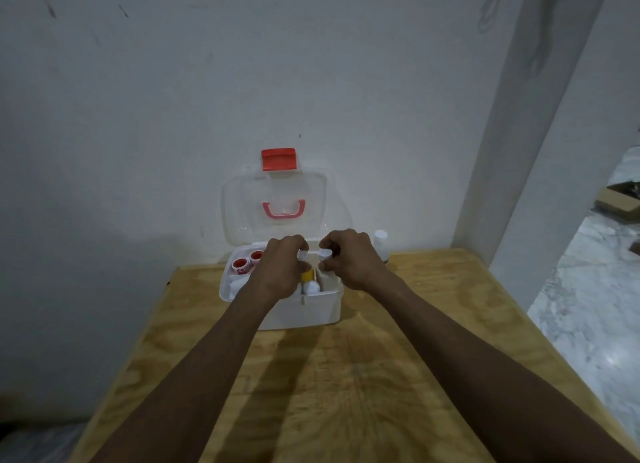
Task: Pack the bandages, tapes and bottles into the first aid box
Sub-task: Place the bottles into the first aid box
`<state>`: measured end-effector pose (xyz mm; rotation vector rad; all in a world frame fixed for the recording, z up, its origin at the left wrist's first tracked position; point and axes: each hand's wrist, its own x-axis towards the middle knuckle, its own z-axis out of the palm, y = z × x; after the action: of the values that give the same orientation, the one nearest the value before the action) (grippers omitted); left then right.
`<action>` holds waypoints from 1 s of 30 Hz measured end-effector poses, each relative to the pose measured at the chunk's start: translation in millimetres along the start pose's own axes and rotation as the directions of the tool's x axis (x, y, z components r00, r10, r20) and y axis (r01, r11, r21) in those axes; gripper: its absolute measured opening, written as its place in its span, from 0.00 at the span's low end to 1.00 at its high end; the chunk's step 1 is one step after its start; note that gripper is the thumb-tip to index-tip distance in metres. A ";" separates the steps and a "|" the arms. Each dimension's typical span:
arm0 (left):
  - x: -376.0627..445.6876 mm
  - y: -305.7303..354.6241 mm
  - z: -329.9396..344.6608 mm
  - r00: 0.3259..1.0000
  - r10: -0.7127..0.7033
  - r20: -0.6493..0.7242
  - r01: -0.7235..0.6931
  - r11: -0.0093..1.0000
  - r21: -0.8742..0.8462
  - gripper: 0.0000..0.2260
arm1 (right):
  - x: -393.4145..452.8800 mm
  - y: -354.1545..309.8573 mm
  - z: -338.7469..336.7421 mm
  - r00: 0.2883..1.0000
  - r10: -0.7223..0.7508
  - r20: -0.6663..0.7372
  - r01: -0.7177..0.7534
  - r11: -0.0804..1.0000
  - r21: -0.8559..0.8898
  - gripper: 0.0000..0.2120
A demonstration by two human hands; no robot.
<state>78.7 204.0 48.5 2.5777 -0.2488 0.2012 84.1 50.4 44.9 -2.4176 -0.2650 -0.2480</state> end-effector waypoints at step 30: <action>-20.1 -59.8 -16.8 0.996 0.007 -0.094 0.007 0.989 0.149 0.28 | -0.7 29.7 -40.9 0.965 0.158 -0.212 -0.180 0.980 -0.090 0.14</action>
<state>70.5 265.8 28.9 2.7075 -0.2060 0.3536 86.6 1.4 57.1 -2.4806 0.0494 -0.4385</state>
